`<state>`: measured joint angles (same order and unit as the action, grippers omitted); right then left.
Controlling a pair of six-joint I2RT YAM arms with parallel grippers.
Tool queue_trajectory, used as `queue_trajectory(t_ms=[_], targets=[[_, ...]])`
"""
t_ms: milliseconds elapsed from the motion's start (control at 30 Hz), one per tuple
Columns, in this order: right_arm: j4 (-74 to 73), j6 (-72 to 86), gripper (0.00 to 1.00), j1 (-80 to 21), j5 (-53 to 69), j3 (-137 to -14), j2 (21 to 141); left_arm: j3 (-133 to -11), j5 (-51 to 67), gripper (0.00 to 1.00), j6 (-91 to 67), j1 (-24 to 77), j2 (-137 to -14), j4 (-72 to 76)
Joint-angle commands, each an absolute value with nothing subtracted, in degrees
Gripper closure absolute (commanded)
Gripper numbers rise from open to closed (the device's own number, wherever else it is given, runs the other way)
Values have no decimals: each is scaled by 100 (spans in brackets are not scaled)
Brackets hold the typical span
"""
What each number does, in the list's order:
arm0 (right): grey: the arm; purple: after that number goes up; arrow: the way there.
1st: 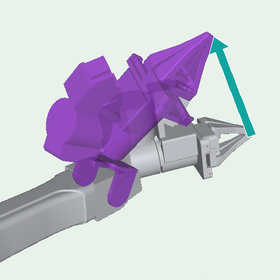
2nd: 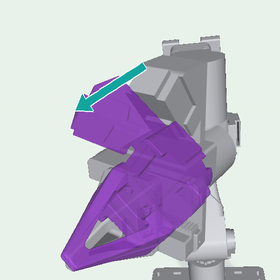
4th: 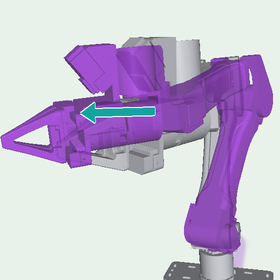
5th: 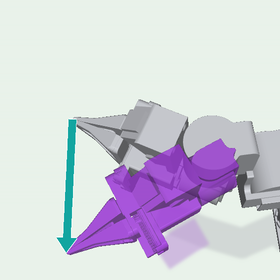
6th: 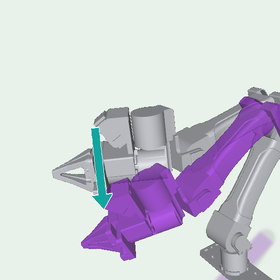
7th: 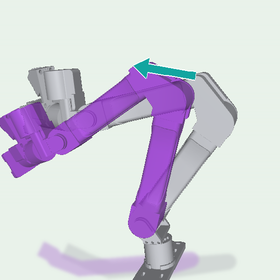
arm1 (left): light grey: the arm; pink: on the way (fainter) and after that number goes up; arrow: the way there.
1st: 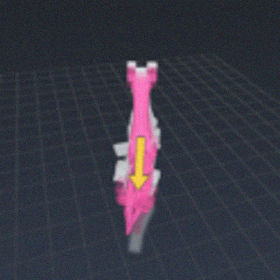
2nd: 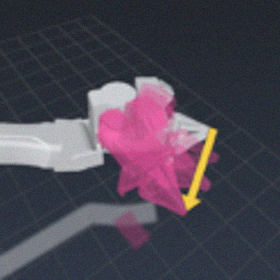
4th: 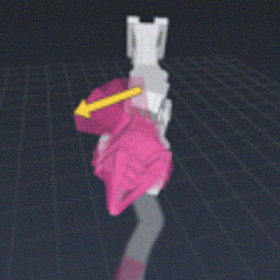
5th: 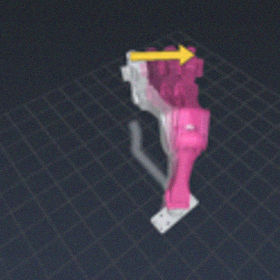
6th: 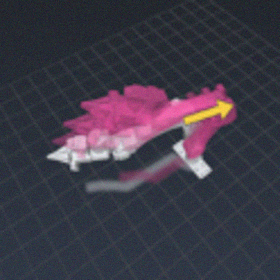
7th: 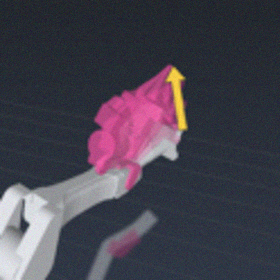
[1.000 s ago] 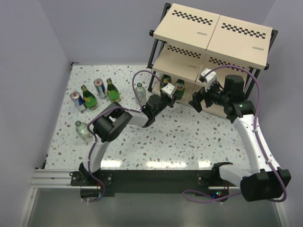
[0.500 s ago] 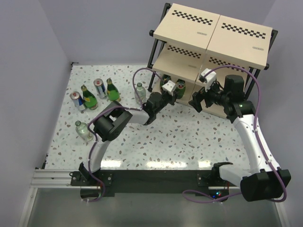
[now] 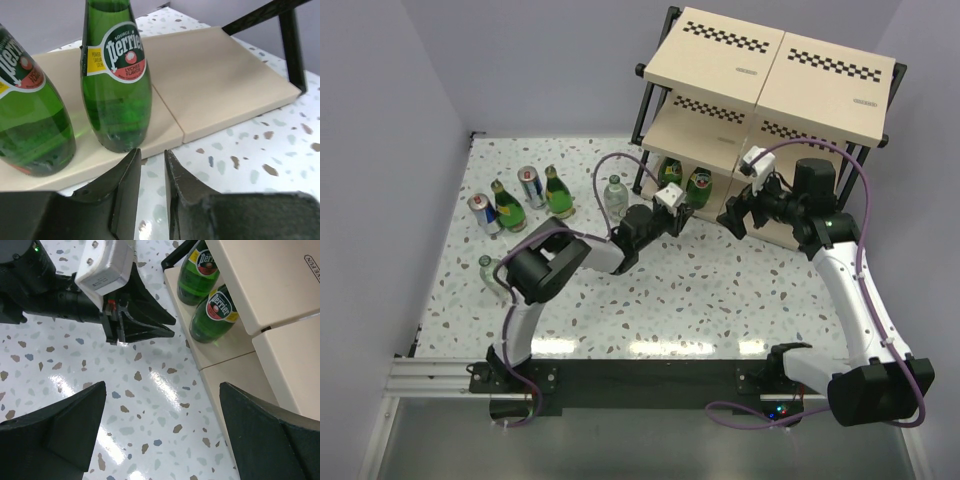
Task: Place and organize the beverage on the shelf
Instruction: Place the drink on the shelf, then pick up the drink from the center of the board.
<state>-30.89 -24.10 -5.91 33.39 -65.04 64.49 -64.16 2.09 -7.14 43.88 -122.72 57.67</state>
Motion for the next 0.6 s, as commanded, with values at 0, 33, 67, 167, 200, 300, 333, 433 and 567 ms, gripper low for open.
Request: queue_trajectory(t_ms=[0,33,67,167,200,300,333,433,567], targets=[[-3163,-2654,1,-545,3752,-6645,6442,-6031,571,69,-826,4412,-11374,6022],[-3199,-2698,1,-545,3901,-6653,6434,-5951,597,68,-826,4438,-11269,5968],[-3234,-2742,1,-536,3972,-6653,6425,-5889,728,64,-817,4438,-11033,5889],[-3392,-2926,1,-536,4376,-6645,6407,-5704,826,52,-765,4447,-10478,5275],[-3471,-3022,1,-536,4473,-6645,6390,-5643,791,48,-704,4447,-10320,4821],[-3725,-3339,1,-536,5009,-6601,6390,-5477,554,35,-537,4447,-9521,3933],[-3753,-3401,1,-536,5114,-6592,6390,-5423,502,32,-484,4447,-9310,3703],[-3911,-3577,1,-536,5510,-6618,6390,-5335,107,21,-229,4430,-8266,2657],[-3964,-3595,1,-562,5985,-6574,6416,-5300,-456,8,298,4395,-7332,1278]])
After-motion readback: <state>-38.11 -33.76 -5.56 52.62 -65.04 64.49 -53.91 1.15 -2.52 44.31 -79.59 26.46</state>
